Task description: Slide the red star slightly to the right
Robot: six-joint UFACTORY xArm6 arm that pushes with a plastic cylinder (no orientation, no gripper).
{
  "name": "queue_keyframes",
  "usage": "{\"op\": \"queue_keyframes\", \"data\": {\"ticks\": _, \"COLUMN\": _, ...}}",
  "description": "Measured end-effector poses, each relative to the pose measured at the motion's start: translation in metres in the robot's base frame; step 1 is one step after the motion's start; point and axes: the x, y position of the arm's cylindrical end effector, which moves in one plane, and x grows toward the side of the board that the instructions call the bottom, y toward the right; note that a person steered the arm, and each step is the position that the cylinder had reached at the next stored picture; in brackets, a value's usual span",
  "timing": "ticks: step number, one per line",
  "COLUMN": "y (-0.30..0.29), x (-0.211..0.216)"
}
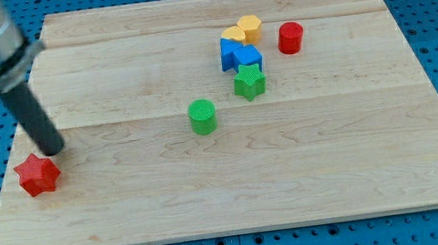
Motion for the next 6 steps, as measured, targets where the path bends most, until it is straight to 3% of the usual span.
{"op": "queue_keyframes", "data": {"ticks": 1, "y": -0.047, "x": 0.000}}
{"op": "queue_keyframes", "data": {"ticks": 2, "y": -0.043, "x": 0.036}}
{"op": "queue_keyframes", "data": {"ticks": 3, "y": -0.005, "x": 0.037}}
{"op": "queue_keyframes", "data": {"ticks": 4, "y": -0.020, "x": 0.044}}
{"op": "queue_keyframes", "data": {"ticks": 5, "y": -0.001, "x": 0.088}}
{"op": "queue_keyframes", "data": {"ticks": 6, "y": 0.100, "x": 0.094}}
